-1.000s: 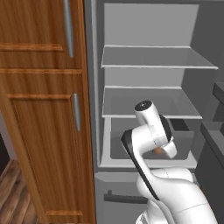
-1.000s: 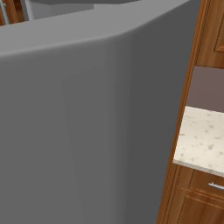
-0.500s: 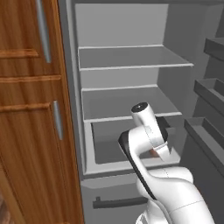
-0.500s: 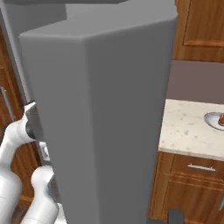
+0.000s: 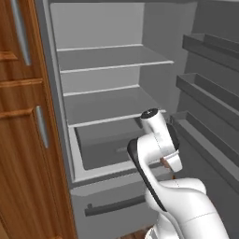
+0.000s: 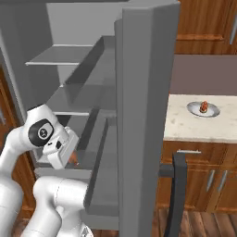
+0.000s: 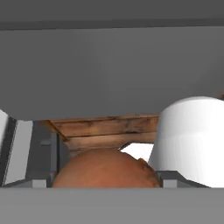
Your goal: Place the cold items (orange and onion) from the fridge in one tupperware on the dining counter. Place the warm items (kebab skewer and hot dog) in the stove area in another tupperware.
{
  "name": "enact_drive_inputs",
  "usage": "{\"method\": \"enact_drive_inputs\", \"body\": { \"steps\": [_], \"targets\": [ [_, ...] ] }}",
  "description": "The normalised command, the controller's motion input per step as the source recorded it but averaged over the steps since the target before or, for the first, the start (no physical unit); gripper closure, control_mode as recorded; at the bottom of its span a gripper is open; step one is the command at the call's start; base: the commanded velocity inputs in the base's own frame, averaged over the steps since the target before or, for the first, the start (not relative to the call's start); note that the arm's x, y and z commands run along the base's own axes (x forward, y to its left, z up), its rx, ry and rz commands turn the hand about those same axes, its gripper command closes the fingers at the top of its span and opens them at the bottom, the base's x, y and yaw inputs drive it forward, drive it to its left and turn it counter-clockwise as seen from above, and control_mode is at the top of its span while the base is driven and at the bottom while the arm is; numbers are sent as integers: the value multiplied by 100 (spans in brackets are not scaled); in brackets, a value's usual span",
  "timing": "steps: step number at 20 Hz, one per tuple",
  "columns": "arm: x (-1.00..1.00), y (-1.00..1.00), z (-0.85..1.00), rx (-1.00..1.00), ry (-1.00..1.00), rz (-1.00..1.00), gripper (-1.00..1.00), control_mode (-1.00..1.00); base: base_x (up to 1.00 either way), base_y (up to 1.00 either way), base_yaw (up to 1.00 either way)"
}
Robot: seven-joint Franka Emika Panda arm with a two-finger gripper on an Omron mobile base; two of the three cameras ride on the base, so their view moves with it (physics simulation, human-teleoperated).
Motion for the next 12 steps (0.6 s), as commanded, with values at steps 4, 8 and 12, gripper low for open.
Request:
{"method": "enact_drive_inputs", "body": {
  "steps": [4, 8, 12],
  "targets": [
    [0, 0, 0, 0, 0, 0, 100, 100, -87, 1, -18],
    [0, 0, 0, 0, 0, 0, 100, 100, -98, 4, -19],
    [0, 0, 0, 0, 0, 0, 100, 100, -100, 0, -22]
  ]
}}
